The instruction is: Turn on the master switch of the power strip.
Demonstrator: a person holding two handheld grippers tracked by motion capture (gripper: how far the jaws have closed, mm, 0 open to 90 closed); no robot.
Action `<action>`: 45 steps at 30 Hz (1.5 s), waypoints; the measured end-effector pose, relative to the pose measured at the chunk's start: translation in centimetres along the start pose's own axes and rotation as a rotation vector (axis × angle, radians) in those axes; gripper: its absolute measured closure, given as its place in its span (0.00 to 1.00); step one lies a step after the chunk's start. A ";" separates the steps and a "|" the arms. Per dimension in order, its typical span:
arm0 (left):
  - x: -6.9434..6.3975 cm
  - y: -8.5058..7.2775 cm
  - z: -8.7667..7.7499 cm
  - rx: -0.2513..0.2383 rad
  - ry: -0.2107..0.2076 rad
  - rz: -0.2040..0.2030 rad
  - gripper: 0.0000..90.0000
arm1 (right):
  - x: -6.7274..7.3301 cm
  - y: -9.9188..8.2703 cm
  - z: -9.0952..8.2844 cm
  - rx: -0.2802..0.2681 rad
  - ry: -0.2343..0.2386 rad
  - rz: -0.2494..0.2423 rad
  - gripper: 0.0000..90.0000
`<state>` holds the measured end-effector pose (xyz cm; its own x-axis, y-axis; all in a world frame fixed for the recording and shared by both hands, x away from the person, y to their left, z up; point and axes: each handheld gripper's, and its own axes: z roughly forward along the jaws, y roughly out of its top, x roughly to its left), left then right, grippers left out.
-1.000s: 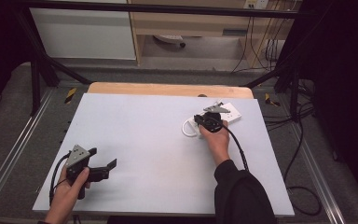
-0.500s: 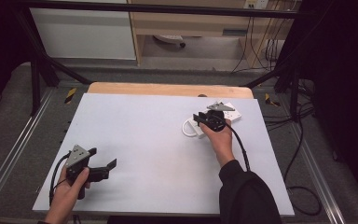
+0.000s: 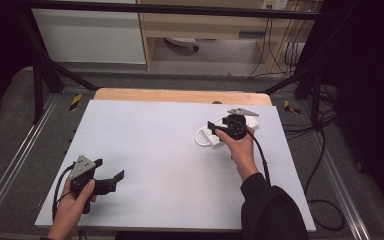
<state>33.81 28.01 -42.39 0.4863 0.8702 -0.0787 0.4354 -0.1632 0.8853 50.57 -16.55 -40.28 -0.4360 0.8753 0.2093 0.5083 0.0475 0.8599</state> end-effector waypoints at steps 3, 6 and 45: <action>0.1 0.0 0.0 0.002 0.001 0.000 0.08 | -0.1 0.2 -0.3 0.007 -0.007 0.007 0.22; 0.1 0.0 -0.1 0.002 0.003 -0.002 0.08 | -0.3 0.4 -0.7 0.005 -0.005 0.018 0.15; 0.3 -0.1 -0.5 -0.018 0.019 -0.030 0.07 | -0.7 -0.2 -11.5 -0.115 0.036 -0.098 0.06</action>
<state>33.54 28.55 -42.26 0.4587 0.8833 -0.0966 0.4356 -0.1288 0.8909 42.21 -22.75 -35.25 -0.5068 0.8512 0.1367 0.3747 0.0746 0.9241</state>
